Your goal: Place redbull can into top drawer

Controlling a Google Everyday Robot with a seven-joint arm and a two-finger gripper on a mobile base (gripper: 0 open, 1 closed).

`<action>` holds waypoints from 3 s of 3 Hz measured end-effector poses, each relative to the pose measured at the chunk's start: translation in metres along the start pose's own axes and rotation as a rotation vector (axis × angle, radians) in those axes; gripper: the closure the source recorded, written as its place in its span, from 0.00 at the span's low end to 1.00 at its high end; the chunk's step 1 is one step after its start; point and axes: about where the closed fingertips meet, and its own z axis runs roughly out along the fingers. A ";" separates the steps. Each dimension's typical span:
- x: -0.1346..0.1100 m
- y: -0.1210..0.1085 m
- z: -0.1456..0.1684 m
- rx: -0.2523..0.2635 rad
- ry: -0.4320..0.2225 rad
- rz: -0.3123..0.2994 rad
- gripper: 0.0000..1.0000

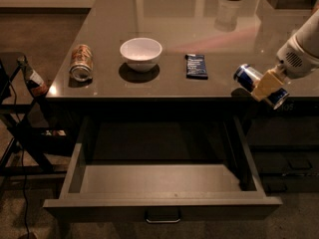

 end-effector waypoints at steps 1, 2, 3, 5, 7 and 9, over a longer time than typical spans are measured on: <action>0.005 0.014 -0.002 0.010 0.007 -0.014 1.00; 0.021 0.044 0.005 -0.017 0.023 0.000 1.00; 0.037 0.079 0.032 -0.104 0.060 0.000 1.00; 0.032 0.110 0.057 -0.161 0.054 -0.030 1.00; 0.016 0.192 0.124 -0.342 0.057 -0.101 1.00; 0.020 0.209 0.154 -0.358 0.082 -0.086 1.00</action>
Offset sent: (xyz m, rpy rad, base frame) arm -0.0817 0.0432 -0.0309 0.0154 0.0844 -0.0012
